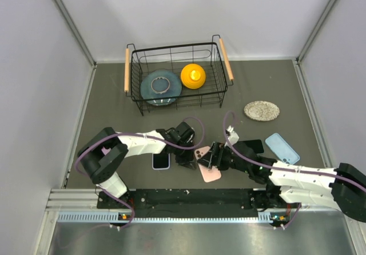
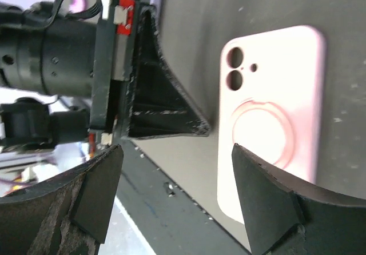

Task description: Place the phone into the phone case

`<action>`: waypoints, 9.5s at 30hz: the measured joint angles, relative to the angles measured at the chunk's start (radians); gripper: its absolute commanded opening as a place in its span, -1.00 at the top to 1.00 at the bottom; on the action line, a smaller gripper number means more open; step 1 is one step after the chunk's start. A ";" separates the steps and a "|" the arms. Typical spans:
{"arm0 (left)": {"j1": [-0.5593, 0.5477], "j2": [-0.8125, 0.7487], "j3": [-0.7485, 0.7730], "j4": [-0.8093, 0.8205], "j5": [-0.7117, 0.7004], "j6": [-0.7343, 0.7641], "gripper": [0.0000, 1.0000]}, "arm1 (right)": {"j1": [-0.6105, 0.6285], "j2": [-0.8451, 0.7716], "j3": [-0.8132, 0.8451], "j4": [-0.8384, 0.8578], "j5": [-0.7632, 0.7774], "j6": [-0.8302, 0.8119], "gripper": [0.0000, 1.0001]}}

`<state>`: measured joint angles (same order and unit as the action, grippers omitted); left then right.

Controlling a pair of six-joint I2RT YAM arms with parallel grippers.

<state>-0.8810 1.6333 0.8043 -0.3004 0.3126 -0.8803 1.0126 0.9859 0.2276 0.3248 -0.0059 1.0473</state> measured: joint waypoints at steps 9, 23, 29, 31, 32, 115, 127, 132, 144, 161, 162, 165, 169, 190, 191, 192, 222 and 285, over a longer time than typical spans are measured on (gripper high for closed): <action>0.017 0.012 -0.001 0.030 0.031 -0.005 1.00 | -0.035 -0.023 0.166 -0.409 0.120 -0.148 -0.64; 0.028 0.021 -0.003 0.045 0.047 -0.011 1.00 | -0.056 0.109 0.101 -0.268 -0.012 -0.148 -0.66; 0.040 0.013 -0.025 0.047 0.074 -0.021 1.00 | -0.090 0.116 0.026 -0.080 -0.032 -0.084 -0.49; 0.041 0.009 -0.037 0.045 0.096 -0.031 1.00 | -0.113 0.129 -0.021 0.031 -0.047 -0.041 -0.44; 0.040 0.009 -0.040 0.045 0.104 -0.034 1.00 | -0.119 0.136 -0.039 0.071 -0.050 -0.024 -0.43; 0.141 -0.612 -0.060 -0.333 -0.238 0.272 -0.80 | -0.649 0.510 0.770 -1.477 0.343 0.754 -0.98; 0.141 -0.619 -0.089 -0.330 -0.208 0.247 -0.79 | -0.651 0.581 0.758 -1.412 0.319 0.820 -0.97; 0.141 -0.619 -0.095 -0.329 -0.201 0.236 -0.77 | -0.651 0.581 0.703 -1.369 0.296 0.836 -0.98; 0.137 -0.568 -0.102 -0.277 -0.160 0.239 -0.48 | -0.651 0.578 0.656 -1.316 0.285 0.866 -0.68; 0.014 -0.321 -0.071 -0.170 -0.206 0.217 -0.45 | -0.651 0.434 0.525 -1.204 0.350 0.709 -0.39; 0.006 -0.306 -0.066 -0.166 -0.210 0.216 -0.43 | -0.651 0.435 0.525 -1.195 0.349 0.674 -0.37; -0.014 -0.253 -0.054 -0.148 -0.228 0.204 -0.40 | -0.651 0.438 0.525 -1.168 0.341 0.549 -0.35; -0.026 -0.190 -0.048 -0.138 -0.250 0.189 -0.30 | -0.651 0.441 0.525 -1.128 0.330 0.403 -0.32; -0.036 -0.068 0.021 -0.105 -0.286 0.040 0.68 | -0.651 0.266 0.366 -0.809 0.209 -0.181 -0.10; -0.036 -0.068 0.017 -0.097 -0.279 0.024 0.49 | -0.652 0.260 0.356 -0.779 0.197 -0.200 -0.06; -0.036 -0.068 0.013 -0.086 -0.271 0.012 0.03 | -0.652 0.257 0.351 -0.751 0.182 -0.219 -0.05; 0.227 -0.579 -0.072 -0.255 -0.358 0.131 -0.51 | -0.247 0.246 0.354 -0.666 -0.156 -0.054 0.14; 0.277 -0.661 -0.130 -0.260 -0.231 0.199 -0.33 | 0.014 0.512 0.645 -0.837 0.111 0.158 -0.64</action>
<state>-0.6044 0.9722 0.6743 -0.5602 0.0814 -0.6815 1.0264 1.4979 0.8730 -0.5121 0.1055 1.2049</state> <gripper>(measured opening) 0.701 0.820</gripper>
